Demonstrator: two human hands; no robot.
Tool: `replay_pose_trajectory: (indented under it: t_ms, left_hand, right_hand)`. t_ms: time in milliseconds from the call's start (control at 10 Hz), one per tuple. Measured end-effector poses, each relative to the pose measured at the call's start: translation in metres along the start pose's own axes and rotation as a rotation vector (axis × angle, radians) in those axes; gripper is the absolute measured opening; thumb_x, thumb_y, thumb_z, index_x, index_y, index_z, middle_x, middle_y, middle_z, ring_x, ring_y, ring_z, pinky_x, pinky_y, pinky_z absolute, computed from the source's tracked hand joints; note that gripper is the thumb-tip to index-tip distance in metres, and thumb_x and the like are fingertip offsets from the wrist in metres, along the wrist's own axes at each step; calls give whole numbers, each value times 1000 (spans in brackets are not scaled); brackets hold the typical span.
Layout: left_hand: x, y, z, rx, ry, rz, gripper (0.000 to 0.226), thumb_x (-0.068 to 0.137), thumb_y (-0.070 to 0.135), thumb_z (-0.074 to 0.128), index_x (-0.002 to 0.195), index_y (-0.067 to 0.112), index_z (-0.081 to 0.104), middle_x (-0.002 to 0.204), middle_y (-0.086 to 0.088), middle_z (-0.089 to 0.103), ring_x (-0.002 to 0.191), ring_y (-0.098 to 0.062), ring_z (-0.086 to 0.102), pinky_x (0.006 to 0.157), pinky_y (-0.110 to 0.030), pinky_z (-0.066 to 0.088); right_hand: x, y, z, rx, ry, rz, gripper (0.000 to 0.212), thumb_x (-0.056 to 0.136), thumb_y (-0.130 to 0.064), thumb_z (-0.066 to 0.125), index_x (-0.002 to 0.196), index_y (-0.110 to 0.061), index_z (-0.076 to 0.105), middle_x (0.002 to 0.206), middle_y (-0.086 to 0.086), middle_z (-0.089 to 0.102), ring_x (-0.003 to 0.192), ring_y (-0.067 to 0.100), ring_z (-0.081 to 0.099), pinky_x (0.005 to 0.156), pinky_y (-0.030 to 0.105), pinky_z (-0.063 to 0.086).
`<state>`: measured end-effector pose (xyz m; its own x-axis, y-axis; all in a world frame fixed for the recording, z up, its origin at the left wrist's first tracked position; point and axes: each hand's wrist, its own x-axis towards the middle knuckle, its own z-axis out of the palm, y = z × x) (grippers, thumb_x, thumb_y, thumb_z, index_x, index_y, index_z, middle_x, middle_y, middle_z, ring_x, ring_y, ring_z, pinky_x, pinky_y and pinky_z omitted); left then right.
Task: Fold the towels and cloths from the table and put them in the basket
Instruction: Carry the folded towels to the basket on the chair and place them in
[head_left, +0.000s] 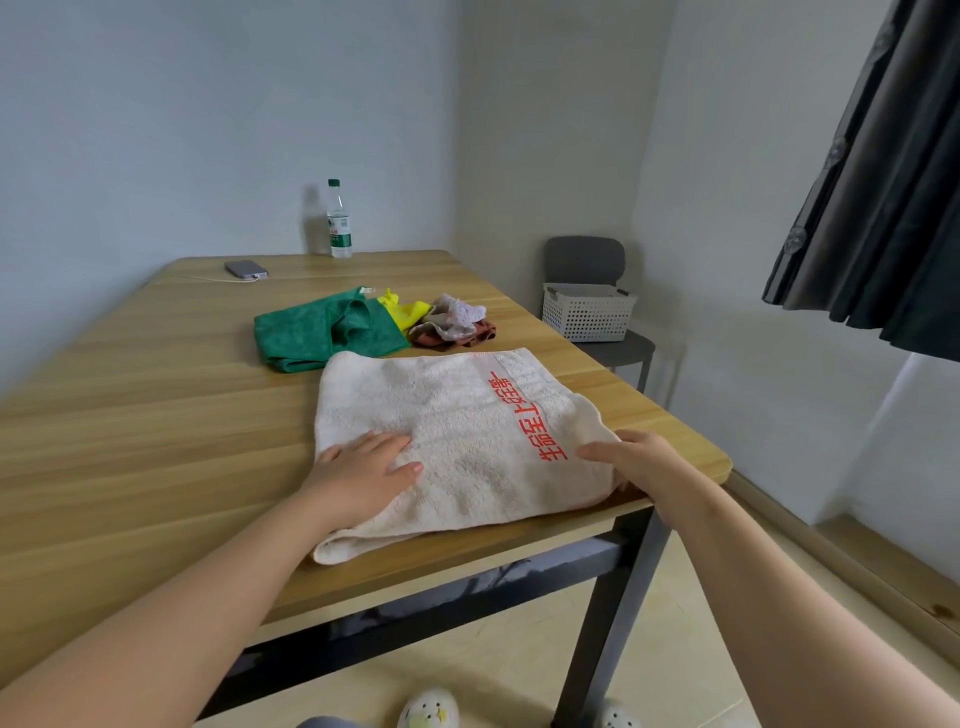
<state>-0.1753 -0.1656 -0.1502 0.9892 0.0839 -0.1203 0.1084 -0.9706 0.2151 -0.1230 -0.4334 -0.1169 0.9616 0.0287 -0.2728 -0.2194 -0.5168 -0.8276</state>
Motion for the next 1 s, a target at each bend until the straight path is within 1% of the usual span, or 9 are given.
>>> replay_pose_trajectory:
  t_ms: [100, 200, 300, 400, 500, 700, 800, 900, 1000]
  left_hand:
    - [-1, 1, -1, 2, -5, 0, 55, 99, 50, 19, 149, 28, 11, 157, 10, 7, 145, -9, 0, 116, -35, 3]
    - [-2, 1, -1, 1, -11, 0, 55, 99, 50, 17, 149, 28, 11, 157, 10, 6, 145, -8, 0, 116, -34, 3]
    - [-2, 0, -1, 0, -9, 6, 55, 99, 50, 17, 149, 28, 11, 157, 11, 6, 145, -9, 0, 116, -35, 2]
    - [0, -1, 1, 3, -2, 7, 55, 99, 50, 17, 149, 29, 11, 157, 11, 6, 145, -8, 0, 116, -35, 2]
    - [0, -3, 3, -2, 4, 11, 55, 98, 51, 15, 149, 30, 11, 157, 13, 6, 145, -8, 0, 117, -35, 3]
    - [-4, -9, 2, -47, 3, 14, 53, 98, 50, 8, 149, 34, 11, 156, 17, 6, 144, -6, -1, 116, -33, 1]
    - [-3, -15, 1, -51, 11, 2, 52, 98, 49, 7, 148, 34, 14, 156, 16, 7, 144, -6, 0, 117, -33, 1]
    - [-4, -20, 2, 13, 7, -11, 52, 99, 49, 12, 148, 35, 11, 157, 14, 3, 145, -8, -1, 117, -33, 2]
    - [-3, -24, 1, 81, -26, -19, 54, 97, 53, 18, 148, 38, 6, 157, 13, -1, 145, -10, -3, 118, -37, 3]
  right_hand:
    - [1, 1, 2, 21, 25, -36, 41, 85, -28, 66, 121, -11, 57, 83, -4, 56, 87, 17, 56, 74, 26, 47]
    - [4, 1, 6, 238, 115, -36, 40, 85, -20, 67, 121, -10, 53, 83, -2, 55, 87, 18, 58, 78, 30, 51]
    - [5, 1, 8, 567, 128, 31, 28, 83, -13, 69, 104, -15, 50, 85, 5, 57, 85, 24, 60, 82, 38, 54]
    - [7, 3, 8, 646, 168, 43, 28, 83, -15, 69, 102, -16, 49, 85, 5, 56, 80, 21, 57, 77, 33, 52]
    - [10, 8, 7, 569, 280, 37, 30, 83, -22, 70, 109, -16, 56, 82, 2, 52, 85, 20, 51, 68, 24, 45]
    - [12, 18, -2, 477, 367, 96, 41, 82, -24, 72, 118, -9, 59, 80, 1, 51, 93, 23, 55, 83, 31, 48]
    - [13, 18, -6, 489, 446, 90, 36, 82, -22, 72, 113, -9, 59, 83, 4, 52, 90, 22, 54, 78, 30, 47]
    - [10, 20, -8, 526, 539, 58, 18, 82, -20, 71, 86, -9, 57, 86, 7, 53, 84, 22, 52, 75, 33, 46]
    - [10, 25, -3, 555, 528, 60, 17, 79, -13, 71, 91, -9, 58, 84, 5, 56, 84, 21, 53, 73, 32, 46]
